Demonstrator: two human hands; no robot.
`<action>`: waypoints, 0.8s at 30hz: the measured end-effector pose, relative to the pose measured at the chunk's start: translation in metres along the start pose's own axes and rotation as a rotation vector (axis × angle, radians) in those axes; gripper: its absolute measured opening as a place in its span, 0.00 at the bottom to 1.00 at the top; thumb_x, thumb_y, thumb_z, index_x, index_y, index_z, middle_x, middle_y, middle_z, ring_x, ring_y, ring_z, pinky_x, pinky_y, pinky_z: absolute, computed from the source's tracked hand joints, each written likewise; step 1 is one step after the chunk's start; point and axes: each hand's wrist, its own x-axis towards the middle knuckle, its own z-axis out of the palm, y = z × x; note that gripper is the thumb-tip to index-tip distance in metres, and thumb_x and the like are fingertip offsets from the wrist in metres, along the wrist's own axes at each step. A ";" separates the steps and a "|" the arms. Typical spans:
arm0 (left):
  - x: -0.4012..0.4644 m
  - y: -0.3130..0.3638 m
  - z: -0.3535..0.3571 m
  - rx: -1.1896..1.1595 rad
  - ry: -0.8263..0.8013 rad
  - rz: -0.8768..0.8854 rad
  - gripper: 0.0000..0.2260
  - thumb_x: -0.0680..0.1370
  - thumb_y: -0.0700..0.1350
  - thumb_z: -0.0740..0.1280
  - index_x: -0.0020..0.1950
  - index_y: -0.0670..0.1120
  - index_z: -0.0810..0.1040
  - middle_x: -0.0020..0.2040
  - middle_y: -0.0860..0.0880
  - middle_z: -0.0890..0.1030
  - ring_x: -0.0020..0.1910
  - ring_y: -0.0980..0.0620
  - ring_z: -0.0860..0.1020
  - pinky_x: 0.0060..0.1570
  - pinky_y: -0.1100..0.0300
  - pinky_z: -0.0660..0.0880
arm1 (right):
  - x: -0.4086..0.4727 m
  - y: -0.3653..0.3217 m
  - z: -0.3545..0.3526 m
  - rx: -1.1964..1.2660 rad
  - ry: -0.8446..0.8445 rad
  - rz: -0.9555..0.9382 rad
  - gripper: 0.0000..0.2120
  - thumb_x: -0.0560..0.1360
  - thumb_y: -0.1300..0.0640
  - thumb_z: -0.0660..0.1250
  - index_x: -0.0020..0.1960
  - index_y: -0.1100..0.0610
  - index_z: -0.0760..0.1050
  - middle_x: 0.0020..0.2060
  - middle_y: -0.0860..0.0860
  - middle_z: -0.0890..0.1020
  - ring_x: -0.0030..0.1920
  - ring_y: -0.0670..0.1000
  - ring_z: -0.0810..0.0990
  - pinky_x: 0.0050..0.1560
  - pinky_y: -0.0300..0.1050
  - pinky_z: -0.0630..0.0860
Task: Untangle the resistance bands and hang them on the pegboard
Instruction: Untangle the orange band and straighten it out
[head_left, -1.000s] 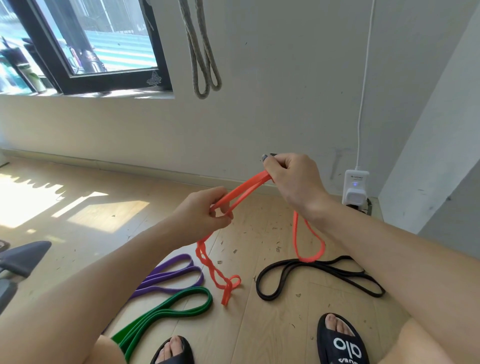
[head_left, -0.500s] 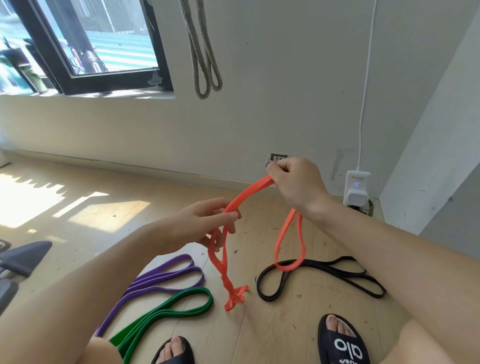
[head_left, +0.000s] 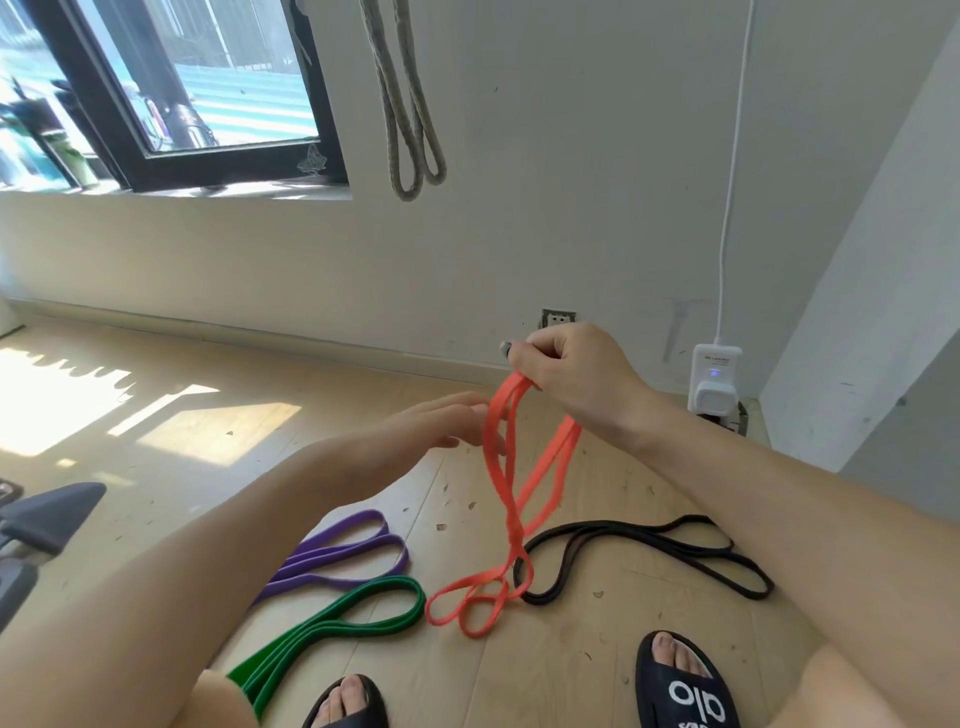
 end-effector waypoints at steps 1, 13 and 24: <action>0.001 0.003 0.000 -0.054 0.017 0.016 0.16 0.86 0.50 0.56 0.71 0.48 0.75 0.67 0.49 0.79 0.69 0.53 0.75 0.74 0.52 0.65 | -0.001 0.000 0.000 -0.009 -0.020 -0.005 0.26 0.82 0.52 0.66 0.31 0.64 0.62 0.27 0.52 0.60 0.29 0.49 0.58 0.32 0.45 0.56; -0.003 0.002 0.005 -0.451 0.110 0.166 0.04 0.84 0.40 0.62 0.51 0.41 0.74 0.44 0.43 0.82 0.48 0.46 0.83 0.57 0.52 0.80 | -0.004 0.000 0.003 -0.015 -0.086 -0.024 0.22 0.82 0.50 0.66 0.33 0.61 0.77 0.25 0.49 0.72 0.26 0.44 0.66 0.30 0.37 0.63; -0.002 -0.001 -0.001 -0.410 0.226 0.169 0.07 0.80 0.40 0.67 0.54 0.37 0.77 0.43 0.46 0.84 0.44 0.52 0.82 0.52 0.59 0.80 | -0.002 0.002 0.003 -0.101 -0.085 -0.028 0.20 0.83 0.48 0.65 0.35 0.57 0.74 0.25 0.43 0.68 0.28 0.44 0.65 0.31 0.37 0.62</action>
